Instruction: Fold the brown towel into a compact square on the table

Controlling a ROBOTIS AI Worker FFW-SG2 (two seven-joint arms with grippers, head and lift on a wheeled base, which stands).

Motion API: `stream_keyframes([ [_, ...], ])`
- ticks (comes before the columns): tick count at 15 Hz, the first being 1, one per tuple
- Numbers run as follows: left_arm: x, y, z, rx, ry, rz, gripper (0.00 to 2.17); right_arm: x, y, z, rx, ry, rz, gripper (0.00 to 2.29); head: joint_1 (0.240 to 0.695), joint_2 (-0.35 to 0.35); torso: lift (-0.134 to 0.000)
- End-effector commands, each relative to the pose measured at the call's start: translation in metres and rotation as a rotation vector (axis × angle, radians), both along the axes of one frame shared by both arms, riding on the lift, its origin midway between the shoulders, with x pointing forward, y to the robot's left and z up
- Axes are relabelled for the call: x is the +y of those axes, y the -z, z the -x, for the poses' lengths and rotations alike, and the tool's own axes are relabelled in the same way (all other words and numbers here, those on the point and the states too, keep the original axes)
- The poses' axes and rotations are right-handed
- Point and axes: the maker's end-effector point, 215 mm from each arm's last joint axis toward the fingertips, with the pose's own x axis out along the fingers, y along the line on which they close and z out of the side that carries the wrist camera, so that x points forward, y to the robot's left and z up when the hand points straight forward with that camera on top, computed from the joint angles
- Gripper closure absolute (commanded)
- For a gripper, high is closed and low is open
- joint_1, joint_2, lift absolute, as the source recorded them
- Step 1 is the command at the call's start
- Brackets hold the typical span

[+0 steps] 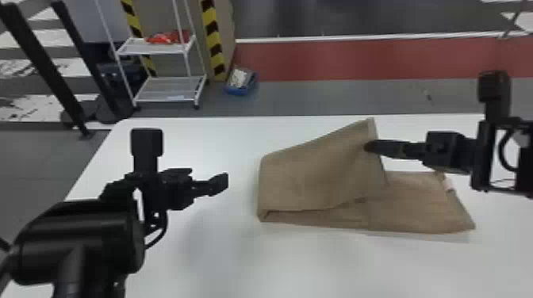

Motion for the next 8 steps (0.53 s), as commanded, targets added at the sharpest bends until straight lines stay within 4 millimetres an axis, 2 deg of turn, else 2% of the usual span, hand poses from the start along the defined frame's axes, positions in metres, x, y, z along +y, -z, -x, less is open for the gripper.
stream_keyframes([
  [1,-0.004,0.004,0.0,0.008,0.006,0.004,0.04,-0.011,0.022,0.015,0.038,0.005,0.013,1.66,0.695,0.091,-0.124],
  [3,-0.005,0.008,0.001,0.016,0.007,0.004,0.04,-0.016,0.046,0.03,0.085,0.008,0.027,1.66,0.695,0.074,-0.124],
  [4,-0.004,0.008,0.0,0.018,0.005,0.003,0.04,-0.021,0.049,0.032,0.091,0.018,0.026,1.66,0.695,0.071,-0.124],
  [6,-0.006,0.009,0.0,0.018,0.009,0.002,0.04,-0.02,0.047,0.033,0.088,0.015,0.015,1.66,0.695,0.066,-0.124],
  [8,-0.009,0.009,0.001,0.018,0.016,0.002,0.04,-0.014,0.026,0.031,0.034,0.001,0.018,1.66,0.695,0.061,-0.124],
])
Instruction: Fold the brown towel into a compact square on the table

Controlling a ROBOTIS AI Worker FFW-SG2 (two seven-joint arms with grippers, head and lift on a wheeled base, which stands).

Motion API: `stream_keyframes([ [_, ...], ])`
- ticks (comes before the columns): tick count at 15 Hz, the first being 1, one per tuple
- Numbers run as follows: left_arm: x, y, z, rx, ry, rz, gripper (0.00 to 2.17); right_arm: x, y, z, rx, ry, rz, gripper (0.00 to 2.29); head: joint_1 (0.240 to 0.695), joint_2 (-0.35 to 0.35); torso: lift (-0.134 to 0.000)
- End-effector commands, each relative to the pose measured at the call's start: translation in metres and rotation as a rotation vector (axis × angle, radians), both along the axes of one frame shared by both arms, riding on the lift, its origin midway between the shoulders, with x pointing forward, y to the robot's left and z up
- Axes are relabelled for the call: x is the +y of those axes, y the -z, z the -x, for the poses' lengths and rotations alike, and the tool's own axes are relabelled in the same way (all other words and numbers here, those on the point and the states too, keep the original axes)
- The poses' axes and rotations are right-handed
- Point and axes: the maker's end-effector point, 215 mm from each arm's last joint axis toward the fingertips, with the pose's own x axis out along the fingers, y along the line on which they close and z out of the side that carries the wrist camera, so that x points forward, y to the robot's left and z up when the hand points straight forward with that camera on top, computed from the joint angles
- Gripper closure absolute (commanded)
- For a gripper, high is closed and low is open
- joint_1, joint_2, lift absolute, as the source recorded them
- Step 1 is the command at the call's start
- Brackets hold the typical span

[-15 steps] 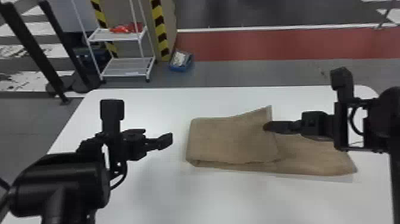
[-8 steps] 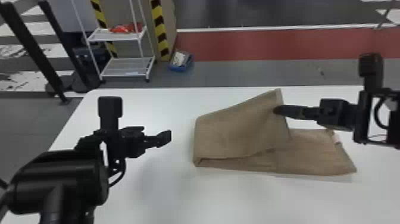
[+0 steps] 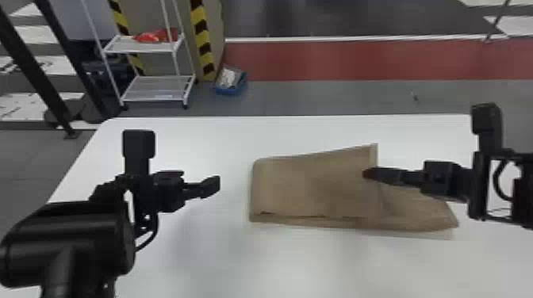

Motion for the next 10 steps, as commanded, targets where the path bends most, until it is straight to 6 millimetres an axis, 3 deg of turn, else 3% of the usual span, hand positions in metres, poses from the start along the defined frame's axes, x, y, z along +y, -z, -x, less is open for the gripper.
stream_keyframes([
  [1,-0.003,-0.001,0.0,-0.001,0.005,0.002,0.04,0.008,-0.026,-0.002,-0.063,-0.018,-0.001,1.66,0.695,0.061,-0.124],
  [3,-0.003,0.0,0.002,0.001,0.005,-0.002,0.04,0.008,-0.054,-0.006,-0.133,-0.021,0.003,1.66,0.695,0.064,-0.124],
  [4,-0.004,-0.001,0.002,0.0,0.01,0.0,0.04,0.003,-0.057,-0.005,-0.145,-0.01,0.008,1.66,0.695,0.066,-0.124],
  [8,-0.003,-0.001,0.002,0.001,0.019,-0.007,0.04,-0.038,-0.005,0.021,-0.031,0.083,-0.017,1.66,0.695,0.051,-0.124],
  [10,-0.01,-0.001,0.002,0.004,0.032,-0.013,0.04,-0.048,0.01,0.032,0.004,0.104,-0.03,1.66,0.695,0.033,-0.124],
])
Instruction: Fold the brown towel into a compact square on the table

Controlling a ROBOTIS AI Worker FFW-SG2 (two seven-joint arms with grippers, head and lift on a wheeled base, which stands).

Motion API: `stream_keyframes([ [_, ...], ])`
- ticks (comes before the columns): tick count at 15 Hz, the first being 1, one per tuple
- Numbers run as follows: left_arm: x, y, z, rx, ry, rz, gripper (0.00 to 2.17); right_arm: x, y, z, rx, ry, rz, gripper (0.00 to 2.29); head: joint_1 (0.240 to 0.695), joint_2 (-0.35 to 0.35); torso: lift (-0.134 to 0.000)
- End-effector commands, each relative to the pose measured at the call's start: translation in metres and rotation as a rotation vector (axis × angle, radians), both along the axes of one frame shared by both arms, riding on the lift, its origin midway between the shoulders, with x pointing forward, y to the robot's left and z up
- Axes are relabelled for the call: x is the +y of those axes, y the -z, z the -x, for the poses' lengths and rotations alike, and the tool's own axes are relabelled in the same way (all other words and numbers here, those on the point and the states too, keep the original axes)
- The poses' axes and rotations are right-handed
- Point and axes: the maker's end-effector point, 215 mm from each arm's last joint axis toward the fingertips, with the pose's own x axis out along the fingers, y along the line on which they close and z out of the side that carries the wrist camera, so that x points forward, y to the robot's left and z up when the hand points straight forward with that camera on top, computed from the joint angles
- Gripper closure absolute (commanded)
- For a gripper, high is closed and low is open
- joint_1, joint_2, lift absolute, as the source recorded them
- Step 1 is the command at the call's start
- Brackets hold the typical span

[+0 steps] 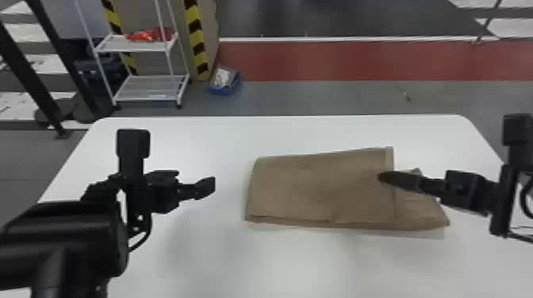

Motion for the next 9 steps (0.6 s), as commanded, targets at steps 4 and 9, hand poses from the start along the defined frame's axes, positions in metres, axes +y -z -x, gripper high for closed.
stream_keyframes([
  [4,-0.015,0.003,0.002,0.009,0.028,-0.017,0.04,-0.017,0.013,0.009,0.029,0.036,-0.016,1.66,0.695,-0.007,-0.124],
  [9,-0.016,0.008,0.006,0.019,0.03,-0.02,0.04,-0.053,-0.037,-0.002,-0.084,0.085,-0.05,1.66,0.695,-0.032,-0.124],
])
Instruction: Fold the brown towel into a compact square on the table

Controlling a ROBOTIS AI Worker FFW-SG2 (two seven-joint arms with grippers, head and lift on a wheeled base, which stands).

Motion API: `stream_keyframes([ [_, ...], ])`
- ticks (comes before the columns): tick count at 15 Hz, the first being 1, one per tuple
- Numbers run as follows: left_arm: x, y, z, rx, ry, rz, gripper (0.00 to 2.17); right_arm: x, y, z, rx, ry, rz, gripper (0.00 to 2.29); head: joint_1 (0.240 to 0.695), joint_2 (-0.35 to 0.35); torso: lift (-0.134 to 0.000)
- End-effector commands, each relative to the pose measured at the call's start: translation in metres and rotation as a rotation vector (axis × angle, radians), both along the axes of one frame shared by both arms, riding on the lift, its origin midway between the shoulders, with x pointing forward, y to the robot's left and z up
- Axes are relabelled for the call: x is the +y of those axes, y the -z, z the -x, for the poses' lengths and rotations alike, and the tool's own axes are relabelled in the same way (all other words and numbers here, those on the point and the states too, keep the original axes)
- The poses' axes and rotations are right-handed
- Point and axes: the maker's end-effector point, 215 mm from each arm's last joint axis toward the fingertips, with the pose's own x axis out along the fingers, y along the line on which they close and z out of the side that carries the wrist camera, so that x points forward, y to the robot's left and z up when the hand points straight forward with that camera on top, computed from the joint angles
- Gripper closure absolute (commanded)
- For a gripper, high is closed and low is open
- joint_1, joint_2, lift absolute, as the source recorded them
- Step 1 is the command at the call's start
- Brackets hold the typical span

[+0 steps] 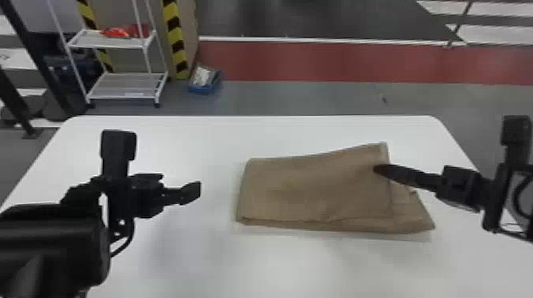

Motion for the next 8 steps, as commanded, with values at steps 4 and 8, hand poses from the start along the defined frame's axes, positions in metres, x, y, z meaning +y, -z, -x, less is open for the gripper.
stream_keyframes([
  [4,-0.011,0.004,0.001,0.006,0.02,0.0,0.04,-0.034,0.067,0.032,0.165,0.048,-0.016,1.66,0.695,-0.072,-0.124],
  [8,-0.012,0.004,0.0,0.006,0.023,-0.014,0.04,-0.046,0.086,0.036,0.215,0.071,-0.018,1.66,0.695,-0.1,-0.124],
])
